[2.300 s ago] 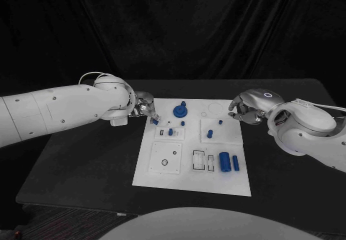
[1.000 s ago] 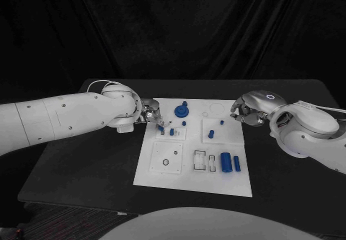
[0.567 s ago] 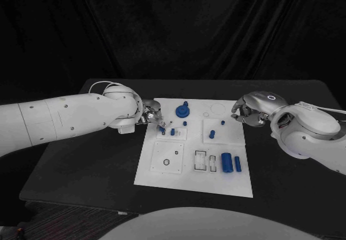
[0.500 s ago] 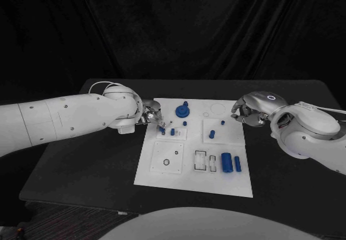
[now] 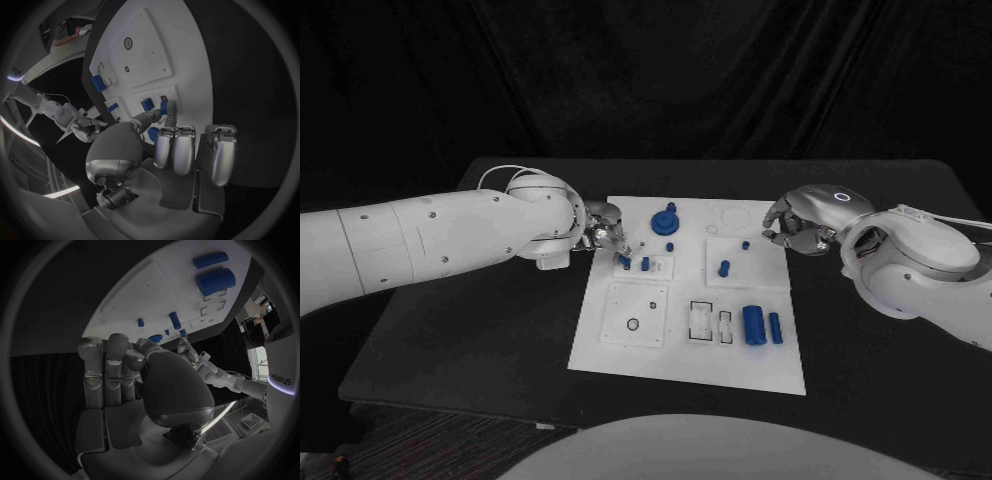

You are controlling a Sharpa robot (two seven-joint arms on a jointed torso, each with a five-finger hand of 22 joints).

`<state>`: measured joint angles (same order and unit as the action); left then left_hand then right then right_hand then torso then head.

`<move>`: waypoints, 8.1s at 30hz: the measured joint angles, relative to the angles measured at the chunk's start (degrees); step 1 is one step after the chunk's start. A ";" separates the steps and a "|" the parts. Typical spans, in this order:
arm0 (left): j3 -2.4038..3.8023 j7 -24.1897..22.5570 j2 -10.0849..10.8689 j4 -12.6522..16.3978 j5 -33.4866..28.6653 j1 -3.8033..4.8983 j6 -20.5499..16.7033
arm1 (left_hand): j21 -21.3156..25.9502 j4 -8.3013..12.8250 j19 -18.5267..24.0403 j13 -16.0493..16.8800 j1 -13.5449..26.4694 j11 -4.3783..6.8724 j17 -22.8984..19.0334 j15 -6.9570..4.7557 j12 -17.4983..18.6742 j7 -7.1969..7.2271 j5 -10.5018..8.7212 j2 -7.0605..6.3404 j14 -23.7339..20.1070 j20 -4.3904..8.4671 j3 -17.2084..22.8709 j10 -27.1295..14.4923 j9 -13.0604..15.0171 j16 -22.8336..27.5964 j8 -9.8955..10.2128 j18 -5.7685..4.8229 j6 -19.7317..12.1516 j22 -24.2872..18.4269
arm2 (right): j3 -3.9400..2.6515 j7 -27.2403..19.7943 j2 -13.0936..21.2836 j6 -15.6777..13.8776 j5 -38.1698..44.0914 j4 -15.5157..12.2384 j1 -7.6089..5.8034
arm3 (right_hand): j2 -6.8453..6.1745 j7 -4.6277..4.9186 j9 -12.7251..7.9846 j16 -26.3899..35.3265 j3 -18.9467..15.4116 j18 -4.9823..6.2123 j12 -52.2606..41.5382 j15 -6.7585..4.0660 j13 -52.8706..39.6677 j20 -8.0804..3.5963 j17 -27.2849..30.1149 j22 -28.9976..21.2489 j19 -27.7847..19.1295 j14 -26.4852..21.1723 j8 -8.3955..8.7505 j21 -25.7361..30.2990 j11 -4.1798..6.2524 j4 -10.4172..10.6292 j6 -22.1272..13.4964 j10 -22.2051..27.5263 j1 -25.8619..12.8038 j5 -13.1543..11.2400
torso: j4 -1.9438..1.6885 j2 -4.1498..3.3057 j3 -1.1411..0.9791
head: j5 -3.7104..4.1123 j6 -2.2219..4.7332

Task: Assemble the parts on the task board

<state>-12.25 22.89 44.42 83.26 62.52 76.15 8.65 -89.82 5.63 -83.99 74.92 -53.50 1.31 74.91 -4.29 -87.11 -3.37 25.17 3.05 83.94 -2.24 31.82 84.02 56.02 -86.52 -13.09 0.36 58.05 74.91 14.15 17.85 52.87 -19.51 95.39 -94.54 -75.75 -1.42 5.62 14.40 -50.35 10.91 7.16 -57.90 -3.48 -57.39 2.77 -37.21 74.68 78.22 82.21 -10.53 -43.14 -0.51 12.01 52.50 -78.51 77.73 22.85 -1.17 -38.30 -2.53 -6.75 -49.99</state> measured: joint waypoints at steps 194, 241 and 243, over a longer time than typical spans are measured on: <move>0.02 -42.11 -11.05 -16.82 42.37 -5.09 -30.83 | 12.27 -11.05 0.21 -52.63 -27.71 0.72 -13.47 1.43 69.42 2.56 -14.45 -5.66 -9.42 -2.24 -15.05 -25.07 -39.52 19.54 5.00 2.27 1.38 0.01 | -0.03 -0.20 1.72 0.11 0.00 -0.19 0.42 | 0.00 -0.05 -0.33 0.85 0.48 0.00 2.48 0.00 2.07 0.20 0.28 -0.18 0.20 0.00 0.22 0.77 0.00 -0.16 0.36 0.41 0.00 0.41 | 0.09 -1.22 0.93 | 1.33 0.00; -0.10 -40.89 -0.08 -8.63 42.50 -1.82 -30.57 | 13.76 -9.18 0.21 -59.88 -26.75 0.32 -25.35 2.05 77.82 2.91 -13.65 -5.81 -10.03 -2.24 -13.44 -19.96 -39.52 24.41 5.24 2.27 2.76 0.00 | -0.03 0.03 2.03 1.16 0.00 -0.14 0.43 | -0.25 0.11 -0.44 1.39 0.79 0.00 3.34 0.00 2.81 0.21 0.84 -0.34 0.21 0.00 0.22 1.22 -0.01 -0.48 0.52 0.83 0.24 0.40 | -0.03 -1.18 0.90 | 0.92 0.00; -0.10 -40.79 -0.43 -9.01 42.50 -1.83 -30.00 | 13.76 -9.18 0.21 -59.88 -26.75 0.32 -25.50 2.05 77.82 2.91 -13.65 -5.80 -10.03 -2.24 -13.44 -19.95 -39.52 24.41 5.34 2.27 2.76 0.00 | -0.03 0.03 2.03 1.20 0.00 -0.09 0.45 | -0.24 0.11 -0.44 1.39 0.79 0.00 3.34 0.00 2.81 0.21 0.84 -0.38 0.21 0.00 0.22 1.22 -0.01 -0.48 0.52 0.82 0.24 0.40 | -0.03 -1.18 0.93 | 0.88 0.00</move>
<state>-12.35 -17.90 44.00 74.25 105.02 74.32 -21.35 -76.06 -3.56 -83.78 15.04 -80.25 1.63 49.40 -2.24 -9.30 -0.46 11.52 -2.75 73.91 -4.48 18.38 64.07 16.50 -62.11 -7.75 2.62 60.81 74.91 14.12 17.88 54.90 -18.31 95.39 -94.63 -75.30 -1.67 5.73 13.95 -48.97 11.70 7.15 -54.55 -3.48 -54.58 2.97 -36.38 74.30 78.42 82.21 -10.31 -41.91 -0.52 11.54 53.02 -77.69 77.98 23.25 -1.20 -39.48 -1.60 -5.87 -49.99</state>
